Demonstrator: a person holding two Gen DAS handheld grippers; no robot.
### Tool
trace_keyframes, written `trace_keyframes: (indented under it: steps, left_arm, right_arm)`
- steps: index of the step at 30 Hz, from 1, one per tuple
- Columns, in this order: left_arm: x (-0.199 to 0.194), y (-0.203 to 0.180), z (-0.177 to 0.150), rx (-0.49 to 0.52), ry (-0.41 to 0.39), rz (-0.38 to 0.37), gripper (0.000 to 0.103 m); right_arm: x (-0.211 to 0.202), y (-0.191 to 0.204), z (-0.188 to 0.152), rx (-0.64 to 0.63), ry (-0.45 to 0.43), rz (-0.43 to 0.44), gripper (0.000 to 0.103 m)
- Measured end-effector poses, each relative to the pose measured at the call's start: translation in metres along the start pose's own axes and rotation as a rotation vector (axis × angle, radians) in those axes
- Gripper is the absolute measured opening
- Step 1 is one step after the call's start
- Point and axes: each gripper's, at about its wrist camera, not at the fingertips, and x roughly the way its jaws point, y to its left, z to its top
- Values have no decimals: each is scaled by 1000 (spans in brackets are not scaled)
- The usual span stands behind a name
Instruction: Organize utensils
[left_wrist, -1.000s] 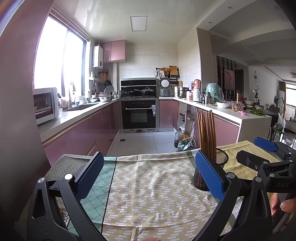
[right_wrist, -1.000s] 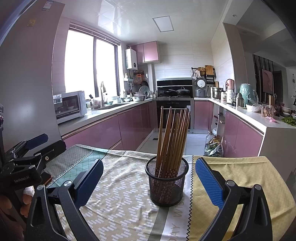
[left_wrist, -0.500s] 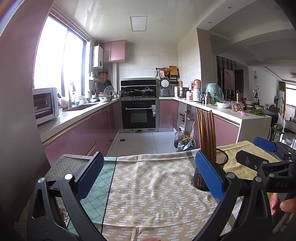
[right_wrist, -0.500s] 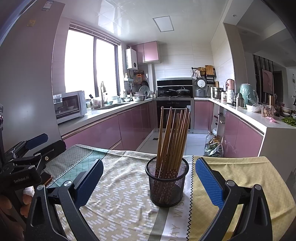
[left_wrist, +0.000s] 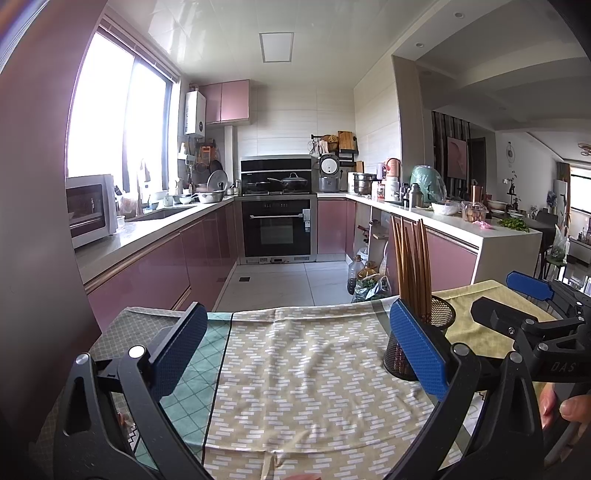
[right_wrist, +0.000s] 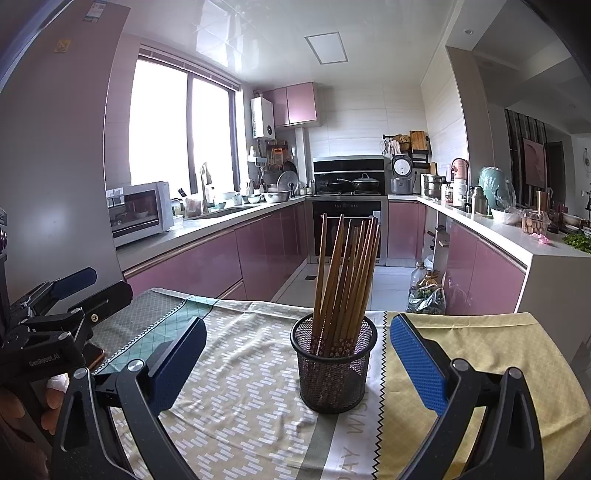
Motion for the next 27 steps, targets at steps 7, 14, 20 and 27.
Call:
trace_keyframes:
  steps: [7,14,20,27]
  left_arm:
    - [0,0,0,0,-1,0,97]
    - [0,0,0,2,0,-1,97]
    - [0,0,0,0,0,1,97]
    - [0,1,0,1,-1,0,97]
  right_arm:
    - [0,1,1,-1,1,-1,96]
    - [-1,0,1,2,0,-2,96]
    - [-1,0,1,-2,-2,-3,96]
    - [0,1,1,-1,-1,-4,96]
